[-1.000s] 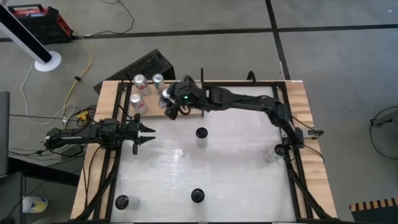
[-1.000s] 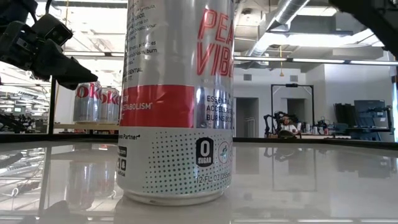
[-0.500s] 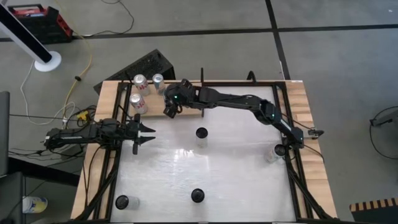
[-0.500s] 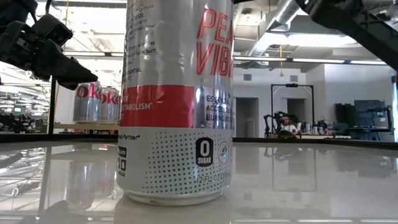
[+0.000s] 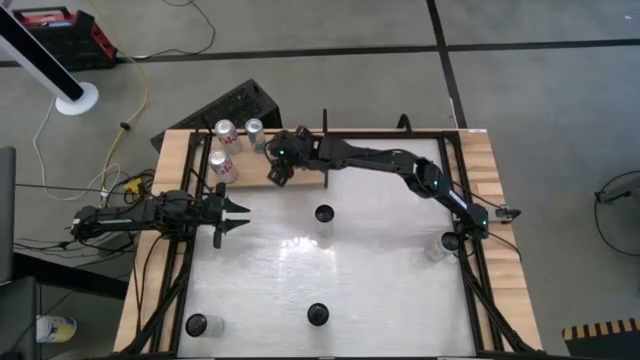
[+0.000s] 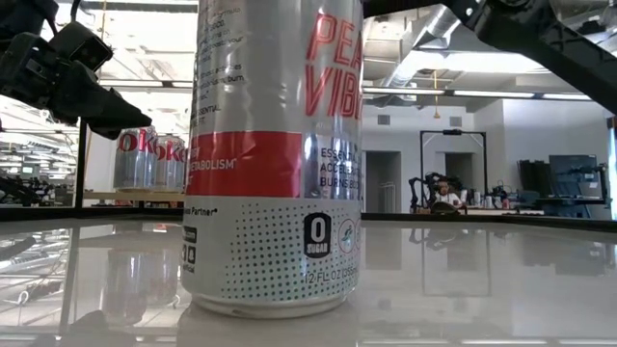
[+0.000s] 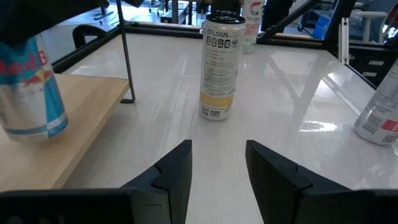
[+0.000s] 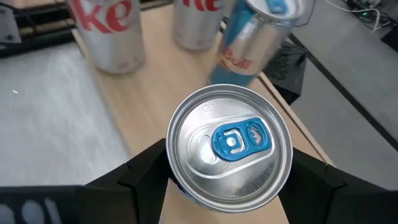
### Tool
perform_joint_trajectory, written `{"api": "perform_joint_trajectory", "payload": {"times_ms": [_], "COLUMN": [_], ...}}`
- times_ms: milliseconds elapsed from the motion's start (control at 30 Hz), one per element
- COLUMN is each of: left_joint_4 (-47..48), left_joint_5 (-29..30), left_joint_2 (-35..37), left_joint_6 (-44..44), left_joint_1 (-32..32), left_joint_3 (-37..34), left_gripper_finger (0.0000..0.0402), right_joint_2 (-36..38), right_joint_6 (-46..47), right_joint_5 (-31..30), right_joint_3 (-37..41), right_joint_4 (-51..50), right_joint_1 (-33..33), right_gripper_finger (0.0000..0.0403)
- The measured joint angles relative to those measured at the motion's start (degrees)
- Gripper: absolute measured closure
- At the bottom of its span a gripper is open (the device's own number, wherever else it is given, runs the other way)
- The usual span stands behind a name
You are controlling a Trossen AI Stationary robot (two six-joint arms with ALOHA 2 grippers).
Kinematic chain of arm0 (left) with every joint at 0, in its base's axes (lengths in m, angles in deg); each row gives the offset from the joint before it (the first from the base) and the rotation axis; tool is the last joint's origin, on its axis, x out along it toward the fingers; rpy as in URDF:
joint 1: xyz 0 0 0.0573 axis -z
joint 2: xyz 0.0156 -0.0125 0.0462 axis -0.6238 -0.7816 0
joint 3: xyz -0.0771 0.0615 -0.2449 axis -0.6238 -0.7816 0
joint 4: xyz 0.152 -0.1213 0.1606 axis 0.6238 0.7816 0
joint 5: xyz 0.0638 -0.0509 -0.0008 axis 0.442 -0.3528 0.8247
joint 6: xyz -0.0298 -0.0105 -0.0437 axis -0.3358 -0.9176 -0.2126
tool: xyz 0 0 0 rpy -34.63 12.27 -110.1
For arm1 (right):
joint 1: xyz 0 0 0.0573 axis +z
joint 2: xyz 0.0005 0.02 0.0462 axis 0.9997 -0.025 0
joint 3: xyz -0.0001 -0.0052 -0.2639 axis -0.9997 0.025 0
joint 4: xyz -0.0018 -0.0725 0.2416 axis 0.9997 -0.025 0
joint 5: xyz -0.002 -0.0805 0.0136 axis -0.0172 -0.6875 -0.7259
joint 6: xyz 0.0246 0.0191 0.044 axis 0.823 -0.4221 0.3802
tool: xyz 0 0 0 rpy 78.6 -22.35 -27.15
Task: Place canned beverage on shelf
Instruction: Put the blue soda can aligned with the other blue soda can on the shelf
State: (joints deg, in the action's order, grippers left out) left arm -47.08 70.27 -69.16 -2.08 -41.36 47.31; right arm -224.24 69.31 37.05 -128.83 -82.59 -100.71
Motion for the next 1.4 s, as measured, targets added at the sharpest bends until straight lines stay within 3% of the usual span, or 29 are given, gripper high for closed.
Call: {"api": "perform_joint_trajectory", "payload": {"times_ms": [1033, 1400], "left_joint_4": [-0.11, -0.11], "left_joint_5": [0.0, 0.0], "left_joint_2": [0.0, 0.0], "left_joint_6": [0.0, 0.0], "left_joint_1": [0.0, 0.0], "left_joint_3": [-0.04, -0.04], "left_gripper_finger": [0.0267, 0.0267], "right_joint_2": [0.0, 0.31], "right_joint_6": [0.87, -0.04], "right_joint_5": [1.98, 1.87], "right_joint_3": [0.0, 0.0], "right_joint_4": [-3.6, -3.17], "right_joint_1": [-0.02, -0.02], "right_gripper_finger": [0.013, 0.0052]}}
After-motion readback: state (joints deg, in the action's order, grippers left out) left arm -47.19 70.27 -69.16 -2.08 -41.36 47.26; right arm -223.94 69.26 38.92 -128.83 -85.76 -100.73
